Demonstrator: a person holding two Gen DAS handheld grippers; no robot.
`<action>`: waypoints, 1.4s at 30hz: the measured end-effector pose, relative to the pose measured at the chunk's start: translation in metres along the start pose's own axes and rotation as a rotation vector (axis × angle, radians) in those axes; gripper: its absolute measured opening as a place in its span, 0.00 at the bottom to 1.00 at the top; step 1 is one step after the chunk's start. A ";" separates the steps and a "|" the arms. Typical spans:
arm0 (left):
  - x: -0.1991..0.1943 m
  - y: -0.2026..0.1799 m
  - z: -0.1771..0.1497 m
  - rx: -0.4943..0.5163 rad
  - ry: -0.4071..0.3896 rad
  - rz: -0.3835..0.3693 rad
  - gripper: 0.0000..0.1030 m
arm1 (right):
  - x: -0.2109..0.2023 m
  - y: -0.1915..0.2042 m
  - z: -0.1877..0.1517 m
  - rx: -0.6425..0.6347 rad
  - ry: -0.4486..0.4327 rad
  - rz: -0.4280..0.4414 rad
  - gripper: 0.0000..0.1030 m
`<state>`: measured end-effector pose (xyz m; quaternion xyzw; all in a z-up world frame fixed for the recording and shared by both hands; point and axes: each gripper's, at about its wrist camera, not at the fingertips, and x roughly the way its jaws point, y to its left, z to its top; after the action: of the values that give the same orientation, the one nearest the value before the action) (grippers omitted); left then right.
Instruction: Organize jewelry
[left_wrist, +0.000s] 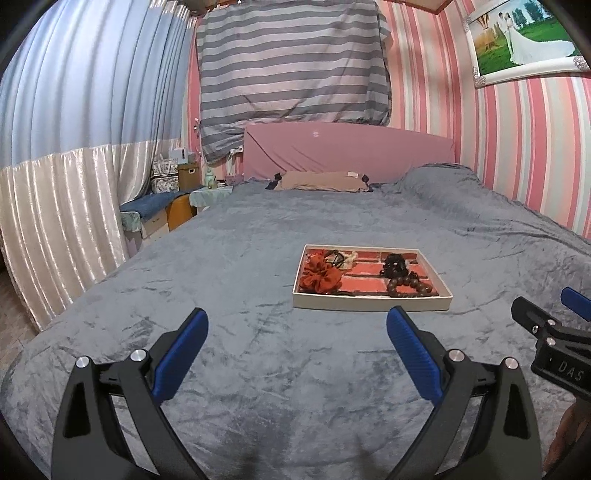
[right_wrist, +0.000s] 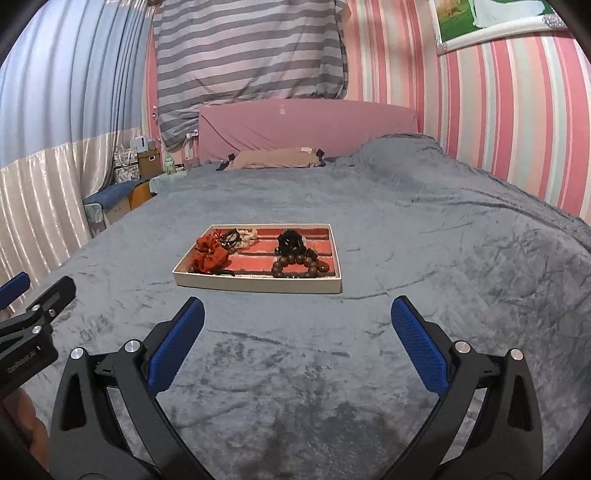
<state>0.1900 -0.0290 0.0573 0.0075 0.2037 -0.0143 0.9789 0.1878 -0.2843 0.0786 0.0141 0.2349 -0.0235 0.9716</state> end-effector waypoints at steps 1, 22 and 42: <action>-0.001 -0.001 0.001 -0.001 0.001 -0.006 0.94 | -0.003 0.001 0.001 -0.002 -0.005 -0.004 0.96; -0.002 -0.003 0.006 0.011 0.004 -0.010 0.94 | -0.019 0.006 0.006 -0.025 -0.057 -0.039 0.96; -0.002 0.002 0.005 0.004 0.001 -0.008 0.94 | -0.016 0.006 0.004 -0.025 -0.047 -0.047 0.96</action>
<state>0.1902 -0.0276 0.0626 0.0089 0.2044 -0.0186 0.9787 0.1762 -0.2783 0.0899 -0.0042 0.2126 -0.0436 0.9761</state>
